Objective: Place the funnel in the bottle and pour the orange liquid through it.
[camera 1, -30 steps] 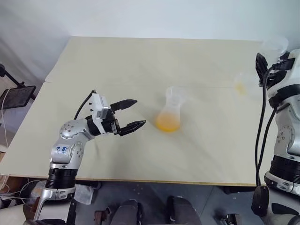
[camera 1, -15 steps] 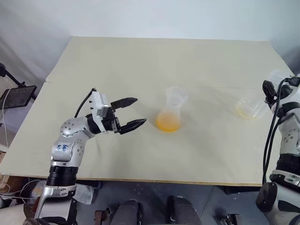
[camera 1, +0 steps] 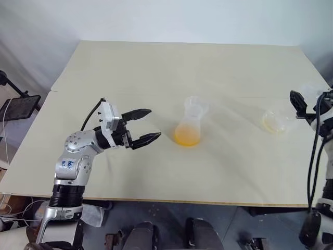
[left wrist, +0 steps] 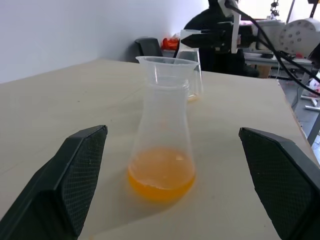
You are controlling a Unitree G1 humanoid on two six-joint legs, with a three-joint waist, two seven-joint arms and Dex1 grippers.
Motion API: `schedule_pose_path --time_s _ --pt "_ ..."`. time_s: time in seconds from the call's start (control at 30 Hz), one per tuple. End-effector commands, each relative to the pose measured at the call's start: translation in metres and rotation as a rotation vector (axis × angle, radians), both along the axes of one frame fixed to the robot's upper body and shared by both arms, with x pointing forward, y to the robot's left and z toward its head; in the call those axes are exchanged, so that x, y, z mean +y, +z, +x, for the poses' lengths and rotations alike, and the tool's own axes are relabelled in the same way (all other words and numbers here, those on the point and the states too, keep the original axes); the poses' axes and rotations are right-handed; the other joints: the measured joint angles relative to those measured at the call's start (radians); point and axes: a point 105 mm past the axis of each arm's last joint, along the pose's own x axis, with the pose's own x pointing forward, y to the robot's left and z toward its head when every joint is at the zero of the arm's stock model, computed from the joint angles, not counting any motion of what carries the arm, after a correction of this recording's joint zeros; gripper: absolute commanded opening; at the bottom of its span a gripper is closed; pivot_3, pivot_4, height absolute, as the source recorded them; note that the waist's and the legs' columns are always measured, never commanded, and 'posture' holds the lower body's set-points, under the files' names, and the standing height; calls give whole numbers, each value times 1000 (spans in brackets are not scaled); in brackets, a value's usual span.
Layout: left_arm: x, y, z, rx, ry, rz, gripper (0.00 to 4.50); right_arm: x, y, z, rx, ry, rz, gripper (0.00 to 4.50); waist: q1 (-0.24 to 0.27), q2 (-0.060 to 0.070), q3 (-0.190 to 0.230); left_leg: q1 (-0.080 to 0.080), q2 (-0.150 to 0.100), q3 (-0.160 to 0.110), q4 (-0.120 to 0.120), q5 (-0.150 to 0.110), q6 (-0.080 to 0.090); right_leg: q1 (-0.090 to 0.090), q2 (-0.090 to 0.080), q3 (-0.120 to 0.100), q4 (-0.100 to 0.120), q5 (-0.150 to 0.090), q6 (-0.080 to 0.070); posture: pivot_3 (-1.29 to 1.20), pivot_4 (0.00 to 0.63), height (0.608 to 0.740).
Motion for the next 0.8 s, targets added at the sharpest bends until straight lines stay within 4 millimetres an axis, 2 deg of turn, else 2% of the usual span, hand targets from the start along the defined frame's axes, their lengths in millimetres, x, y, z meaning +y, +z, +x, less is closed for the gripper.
schedule_pose_path --time_s 0.03,0.23,0.37,0.5,0.63,0.7,0.8 --pt "14 10 -5 -41 23 5 4500 1 23 -21 -81 88 -78 4470 0 0 0 0 0 0 0 0 0 0 0 0 0 0 0 0 150 740" --pt "31 -4 -11 0 45 81 4500 1 8 -54 -62 252 -172 4470 1 0 0 0 0 0 -1 0 0 1 0 0 -2 0 0 0 150 740" --pt "46 -9 -11 3 86 130 4500 10 -17 -75 42 380 -215 4470 3 0 0 0 1 0 -1 0 0 3 -1 0 -6 0 0 0 150 740" --pt "56 -13 -15 9 114 144 4500 36 -38 -98 82 561 -312 4470 2 0 0 1 1 1 -3 0 0 3 -2 1 -7 0 0 0 150 740" --pt "63 -29 -23 17 145 219 4500 86 -62 -126 189 875 -391 4470 -1 0 0 2 1 0 -4 -1 0 3 -2 2 -7 0 0 0 150 740" --pt "66 -34 -24 9 168 241 4500 95 -65 -132 204 941 -386 4470 -1 0 0 2 2 0 -4 -1 -1 3 -2 2 -8 0 0 0 150 740" --pt "69 -36 -23 7 192 243 4500 99 -68 -134 208 969 -397 4470 2 0 0 3 2 0 -4 -1 -1 3 -3 2 -9 0 0 0 150 740"
